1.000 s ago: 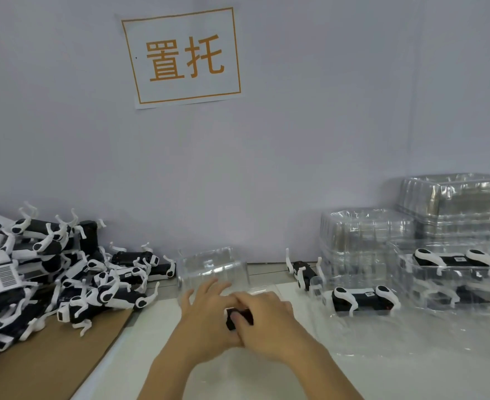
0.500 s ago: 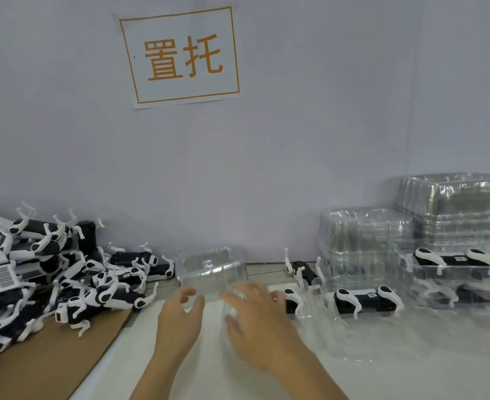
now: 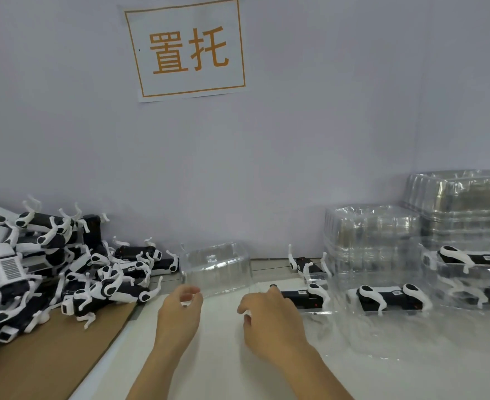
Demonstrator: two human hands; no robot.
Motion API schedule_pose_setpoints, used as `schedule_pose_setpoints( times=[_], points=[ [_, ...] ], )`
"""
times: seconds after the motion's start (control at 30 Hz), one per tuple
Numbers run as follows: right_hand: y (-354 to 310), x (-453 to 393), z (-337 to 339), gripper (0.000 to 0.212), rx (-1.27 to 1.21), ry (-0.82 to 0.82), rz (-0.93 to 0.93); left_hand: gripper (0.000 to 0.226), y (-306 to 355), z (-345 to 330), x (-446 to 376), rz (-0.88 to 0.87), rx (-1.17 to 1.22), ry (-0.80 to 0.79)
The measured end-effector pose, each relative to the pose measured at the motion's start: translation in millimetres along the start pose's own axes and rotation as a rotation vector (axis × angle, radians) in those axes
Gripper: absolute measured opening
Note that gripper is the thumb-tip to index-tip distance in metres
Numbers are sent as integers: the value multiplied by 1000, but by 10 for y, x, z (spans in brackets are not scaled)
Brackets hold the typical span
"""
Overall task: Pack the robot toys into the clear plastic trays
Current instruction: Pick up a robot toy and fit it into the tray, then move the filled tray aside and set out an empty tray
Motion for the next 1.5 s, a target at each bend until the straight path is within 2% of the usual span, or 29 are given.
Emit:
schedule_pose_setpoints(
  times=[0.2,0.47,0.83,0.93,1.07,1.17,1.23,1.3,1.37,1.5],
  points=[
    [356,38,173,28,-110,9,-159,15,29,-44,23,-14,-21,-35],
    [807,130,407,37,-194,-115,-290,17,34,-78,31,-14,-54,-56],
    [1403,352,768,46,-268,-71,-469,19,57,-193,30,-78,-80,-57],
    [1424,346,764,46,-276,-88,-476,19,117,-292,-51,-141,-203,-18],
    [1359,305,779,43,-219,-70,-429,47,355,-499,-193,-321,-495,38],
    [1266,262,765,37,-149,-44,-388,61,437,-709,-406,-405,-814,-31],
    [1166,194,775,32,-105,19,-322,62,385,-787,-575,-352,-956,-116],
    [1048,127,770,30,-140,112,-263,57,346,-803,-694,-289,-1027,-157],
    [950,73,737,30,-171,177,-229,43,378,-795,-740,-274,-1071,-116],
    [833,-1,523,29,-269,168,-189,9,538,-822,-635,-305,-946,-29]
  ],
)
Point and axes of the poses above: each hand's wrist, its own x-axis away from the middle knuckle, its own z-axis out of the back of the hand, y = z × x, the point moved 8 cm from there along -x, towards the middle knuckle, and after that the axes turned 7 degrees about z, right-handed, at the moved point
